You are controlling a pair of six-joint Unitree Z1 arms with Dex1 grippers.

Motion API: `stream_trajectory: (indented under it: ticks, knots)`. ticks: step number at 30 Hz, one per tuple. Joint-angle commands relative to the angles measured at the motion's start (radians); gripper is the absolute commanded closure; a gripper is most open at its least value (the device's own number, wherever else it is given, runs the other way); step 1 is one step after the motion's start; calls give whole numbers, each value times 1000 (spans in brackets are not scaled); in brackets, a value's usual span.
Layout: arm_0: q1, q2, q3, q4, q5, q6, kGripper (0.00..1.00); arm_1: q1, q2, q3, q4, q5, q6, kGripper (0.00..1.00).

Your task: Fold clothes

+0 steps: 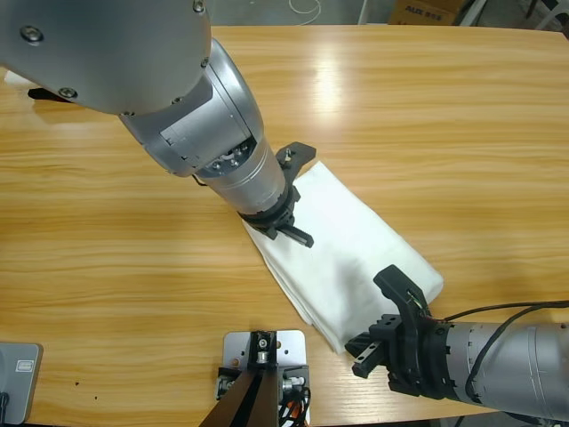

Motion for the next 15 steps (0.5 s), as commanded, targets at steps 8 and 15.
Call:
stream_trajectory:
  ticks: [8, 15]
  knots:
    - [33, 156, -7, 95, 72, -53, 1000, 13, 31, 31, -8, 2, 14, 1000]
    - [59, 125, -20, 156, 174, -105, 1000, 13, 25, 36, -6, 2, 14, 1000]
